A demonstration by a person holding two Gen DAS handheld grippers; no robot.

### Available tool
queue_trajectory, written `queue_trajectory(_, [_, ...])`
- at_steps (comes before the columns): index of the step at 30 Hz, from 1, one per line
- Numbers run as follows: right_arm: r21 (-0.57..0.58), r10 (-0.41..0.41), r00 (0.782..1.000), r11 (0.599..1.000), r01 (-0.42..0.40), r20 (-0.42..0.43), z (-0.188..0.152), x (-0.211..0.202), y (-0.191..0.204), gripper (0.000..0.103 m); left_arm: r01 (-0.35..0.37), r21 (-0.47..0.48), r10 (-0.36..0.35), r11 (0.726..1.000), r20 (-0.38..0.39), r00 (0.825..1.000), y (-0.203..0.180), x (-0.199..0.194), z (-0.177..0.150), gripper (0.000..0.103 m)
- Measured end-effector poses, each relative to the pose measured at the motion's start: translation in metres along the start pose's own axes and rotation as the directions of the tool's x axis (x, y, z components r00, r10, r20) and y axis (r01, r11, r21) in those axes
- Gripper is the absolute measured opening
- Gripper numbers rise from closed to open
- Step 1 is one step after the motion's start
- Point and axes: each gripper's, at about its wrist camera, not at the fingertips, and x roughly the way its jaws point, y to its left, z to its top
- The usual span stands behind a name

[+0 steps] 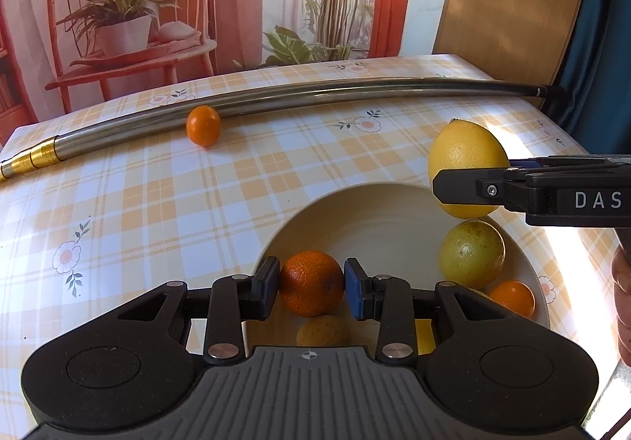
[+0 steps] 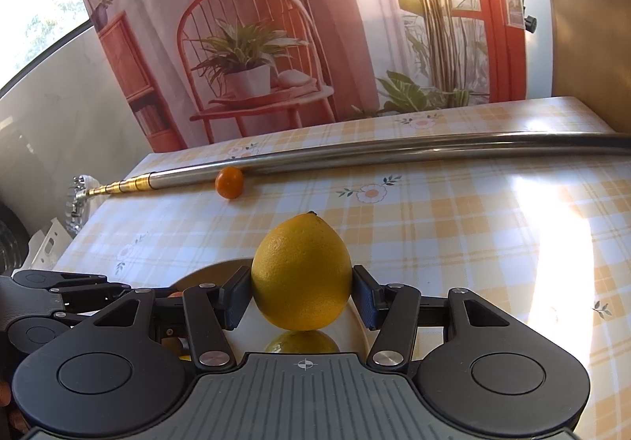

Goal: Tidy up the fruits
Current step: 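Carry the orange and the lemon over the white bowl, then lower the orange into the bowl and open the left tool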

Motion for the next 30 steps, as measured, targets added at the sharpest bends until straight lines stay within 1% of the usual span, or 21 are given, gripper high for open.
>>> queue_trajectory(6, [-0.006,0.002,1.0,1.0,-0.002,-0.002,-0.001,0.002,0.002,0.05,-0.009,-0.005,0.009,1.0,0.007,1.0,-0.001,-0.003,-0.004,0.038])
queue_trajectory(14, [-0.016,0.003,1.0,1.0,-0.003,-0.005,0.0,0.003,0.004,0.05,-0.006,-0.038,0.007,0.999,0.014,1.0,0.002,-0.006,-0.005,0.038])
queue_trajectory(19, [-0.049,0.015,1.0,0.999,-0.016,-0.009,0.005,0.006,0.014,0.05,-0.008,-0.068,0.011,0.998,0.044,0.999,0.005,-0.016,-0.002,0.038])
queue_trajectory(23, [-0.074,0.034,0.999,0.997,-0.036,-0.029,0.007,0.011,0.025,0.05,-0.014,-0.119,0.025,0.993,0.085,0.996,0.013,-0.03,0.0,0.038])
queue_trajectory(30, [-0.114,0.067,0.995,0.991,-0.076,-0.079,0.001,0.018,0.042,0.05,-0.064,-0.184,0.089,0.981,0.13,0.988,0.028,-0.05,-0.003,0.038])
